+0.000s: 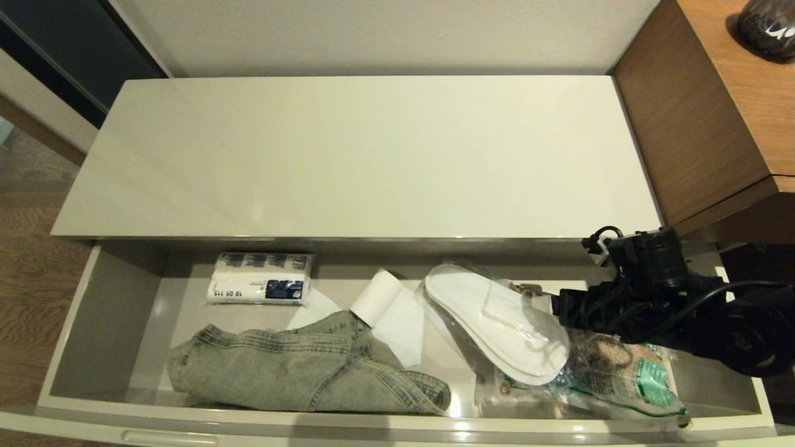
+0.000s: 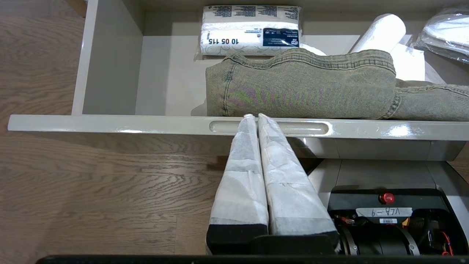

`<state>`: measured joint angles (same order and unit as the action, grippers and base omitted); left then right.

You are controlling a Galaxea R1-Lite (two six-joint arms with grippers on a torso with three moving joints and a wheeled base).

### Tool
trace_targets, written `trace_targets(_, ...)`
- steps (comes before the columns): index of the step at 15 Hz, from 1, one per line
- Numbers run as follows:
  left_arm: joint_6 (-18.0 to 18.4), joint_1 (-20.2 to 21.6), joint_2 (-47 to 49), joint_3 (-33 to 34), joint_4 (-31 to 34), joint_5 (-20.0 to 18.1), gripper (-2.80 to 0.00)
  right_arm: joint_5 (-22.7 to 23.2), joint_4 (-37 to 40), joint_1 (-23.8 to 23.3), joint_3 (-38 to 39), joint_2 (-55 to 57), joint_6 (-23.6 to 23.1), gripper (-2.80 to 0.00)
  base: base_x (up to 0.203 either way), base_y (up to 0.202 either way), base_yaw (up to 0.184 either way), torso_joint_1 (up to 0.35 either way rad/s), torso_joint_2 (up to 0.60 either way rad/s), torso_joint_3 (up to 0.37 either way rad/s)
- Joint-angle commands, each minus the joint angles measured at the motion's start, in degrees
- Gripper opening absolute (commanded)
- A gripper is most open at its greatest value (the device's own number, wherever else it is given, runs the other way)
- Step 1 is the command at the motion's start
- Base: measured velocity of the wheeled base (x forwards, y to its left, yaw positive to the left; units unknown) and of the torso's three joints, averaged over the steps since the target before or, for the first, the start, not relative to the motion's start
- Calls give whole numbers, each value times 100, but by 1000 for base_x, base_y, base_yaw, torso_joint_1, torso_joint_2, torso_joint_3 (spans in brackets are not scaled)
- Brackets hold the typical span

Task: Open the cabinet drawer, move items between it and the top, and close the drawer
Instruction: Take out the disposable slippers from the drawer

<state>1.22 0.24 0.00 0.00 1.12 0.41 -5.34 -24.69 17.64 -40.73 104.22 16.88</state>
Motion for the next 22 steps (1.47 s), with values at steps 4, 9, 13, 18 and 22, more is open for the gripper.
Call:
trace_targets(4,1,2,9,0,2,2,-280,-27,-76,3,63,167,8,0,0,0,0,0,0,0)
trace_targets(9,1,2,9,0,2,2,-280,-37,-651,170,364,362,8,0,0,0,0,0,0,0)
trace_targets(13,1,2,9,0,2,2,-280,-37,-660,161,364,415,17,0,0,0,0,0,0,0)
trace_targets(18,1,2,9,0,2,2,-280,-20,-660,198,381,424,140,0,0,0,0,0,0,0)
trace_targets(22,1,2,9,0,2,2,-280,-23,-660,317,384,468,234,0,0,0,0,0,0,0)
